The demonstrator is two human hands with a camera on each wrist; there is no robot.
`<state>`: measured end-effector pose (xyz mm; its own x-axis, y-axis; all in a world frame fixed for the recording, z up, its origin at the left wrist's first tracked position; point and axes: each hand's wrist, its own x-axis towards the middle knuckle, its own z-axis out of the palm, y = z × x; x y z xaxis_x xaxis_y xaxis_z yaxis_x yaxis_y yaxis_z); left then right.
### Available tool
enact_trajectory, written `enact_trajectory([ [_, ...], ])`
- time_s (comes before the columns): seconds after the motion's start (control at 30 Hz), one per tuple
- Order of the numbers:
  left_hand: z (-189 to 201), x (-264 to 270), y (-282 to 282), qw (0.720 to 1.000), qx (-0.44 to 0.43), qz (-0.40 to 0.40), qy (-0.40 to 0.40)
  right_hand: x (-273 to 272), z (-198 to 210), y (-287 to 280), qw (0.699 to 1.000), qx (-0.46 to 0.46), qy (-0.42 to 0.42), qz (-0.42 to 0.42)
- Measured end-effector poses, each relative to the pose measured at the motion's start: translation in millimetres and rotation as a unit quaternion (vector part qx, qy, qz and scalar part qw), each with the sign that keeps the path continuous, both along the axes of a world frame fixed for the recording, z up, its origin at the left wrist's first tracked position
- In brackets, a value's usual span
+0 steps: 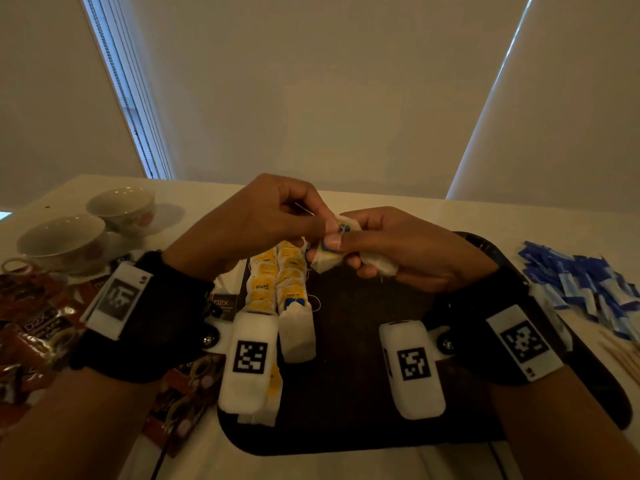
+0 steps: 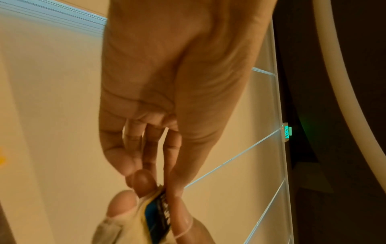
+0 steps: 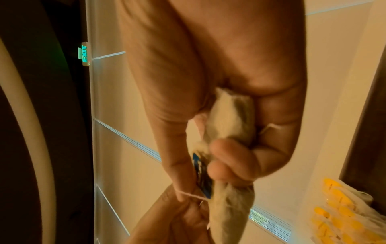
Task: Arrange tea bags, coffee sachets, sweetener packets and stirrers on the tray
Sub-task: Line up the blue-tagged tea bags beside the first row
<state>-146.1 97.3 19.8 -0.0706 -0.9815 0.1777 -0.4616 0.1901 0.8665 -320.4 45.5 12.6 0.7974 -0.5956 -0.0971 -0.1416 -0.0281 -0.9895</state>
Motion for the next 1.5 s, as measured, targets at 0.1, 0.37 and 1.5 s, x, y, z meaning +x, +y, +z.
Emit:
enact_trajectory([
  [0.1, -2.0, -3.4, -0.2, 1.0, -0.015, 0.002, 0.026, 0.8, -0.8, -0.4, 1.0, -0.007, 0.005, -0.009],
  [0.37, -3.7, -11.3, -1.9, 0.986, -0.021, 0.003, 0.167, -0.1, -2.1, -2.6, 0.999, 0.021, -0.015, -0.041],
  [1.5, 26.8, 23.6, 17.8, 0.989, -0.116, 0.078, 0.043, 6.2, -11.4, 32.6, 0.947, -0.169, 0.271, -0.041],
])
